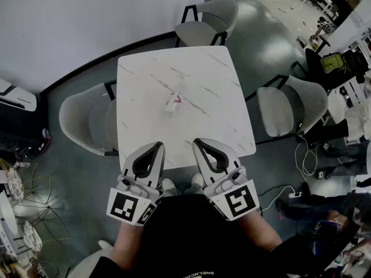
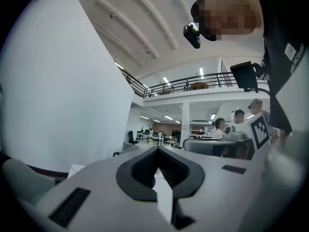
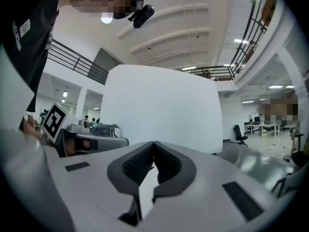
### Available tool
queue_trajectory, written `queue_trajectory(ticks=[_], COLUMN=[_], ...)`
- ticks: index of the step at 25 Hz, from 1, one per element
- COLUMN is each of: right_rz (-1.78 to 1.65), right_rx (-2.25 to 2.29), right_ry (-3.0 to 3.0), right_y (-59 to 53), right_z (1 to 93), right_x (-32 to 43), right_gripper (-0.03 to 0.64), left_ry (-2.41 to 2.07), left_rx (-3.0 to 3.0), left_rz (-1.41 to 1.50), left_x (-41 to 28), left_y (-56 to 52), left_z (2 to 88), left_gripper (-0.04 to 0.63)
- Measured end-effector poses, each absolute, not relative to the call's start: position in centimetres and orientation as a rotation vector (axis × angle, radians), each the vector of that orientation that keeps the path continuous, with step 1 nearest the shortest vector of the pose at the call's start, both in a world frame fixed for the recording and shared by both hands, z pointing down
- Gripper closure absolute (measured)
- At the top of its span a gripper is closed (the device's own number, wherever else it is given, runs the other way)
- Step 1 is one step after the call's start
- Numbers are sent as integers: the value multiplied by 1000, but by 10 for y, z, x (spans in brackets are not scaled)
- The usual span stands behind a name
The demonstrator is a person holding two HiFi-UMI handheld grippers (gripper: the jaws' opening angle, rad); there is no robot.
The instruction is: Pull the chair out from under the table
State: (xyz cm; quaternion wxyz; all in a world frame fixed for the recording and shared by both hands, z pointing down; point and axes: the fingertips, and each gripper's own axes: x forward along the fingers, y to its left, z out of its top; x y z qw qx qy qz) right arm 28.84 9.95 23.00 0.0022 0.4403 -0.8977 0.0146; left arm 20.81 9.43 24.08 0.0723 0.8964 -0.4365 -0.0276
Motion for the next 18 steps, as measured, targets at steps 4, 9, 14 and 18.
queue_trajectory(ticks=[4, 9, 14, 18], right_rz=[-39, 5, -17, -8], right_rx=[1372, 1372, 1380, 1379], right_ry=[-2810, -2810, -2802, -2802], right_y=[100, 101, 99, 100], right_z=[231, 232, 233, 235], right_x=[286, 279, 274, 266], right_gripper=[603, 603, 603, 603], left_ry=[-1312, -1313, -1311, -1310], left_rx=[2686, 2674, 2666, 2655], left_rz=[-86, -88, -86, -84], left_x=[203, 197, 189, 181], left_y=[95, 95, 96, 96], left_z=[242, 244, 247, 251], left_gripper=[591, 591, 591, 591])
